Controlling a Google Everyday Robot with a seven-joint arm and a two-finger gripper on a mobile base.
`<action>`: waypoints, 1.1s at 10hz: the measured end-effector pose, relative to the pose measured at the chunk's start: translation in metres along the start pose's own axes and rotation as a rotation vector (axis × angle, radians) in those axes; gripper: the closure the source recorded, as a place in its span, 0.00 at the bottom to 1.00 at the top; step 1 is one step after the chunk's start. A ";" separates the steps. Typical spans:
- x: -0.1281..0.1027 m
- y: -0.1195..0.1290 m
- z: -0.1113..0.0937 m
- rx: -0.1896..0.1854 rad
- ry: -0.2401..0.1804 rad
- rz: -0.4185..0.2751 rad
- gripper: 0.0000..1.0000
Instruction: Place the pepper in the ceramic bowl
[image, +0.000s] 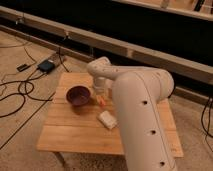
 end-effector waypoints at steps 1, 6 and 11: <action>-0.004 -0.001 -0.010 0.006 -0.017 0.005 1.00; -0.038 0.039 -0.071 0.028 -0.119 -0.093 1.00; -0.064 0.093 -0.083 -0.029 -0.204 -0.176 1.00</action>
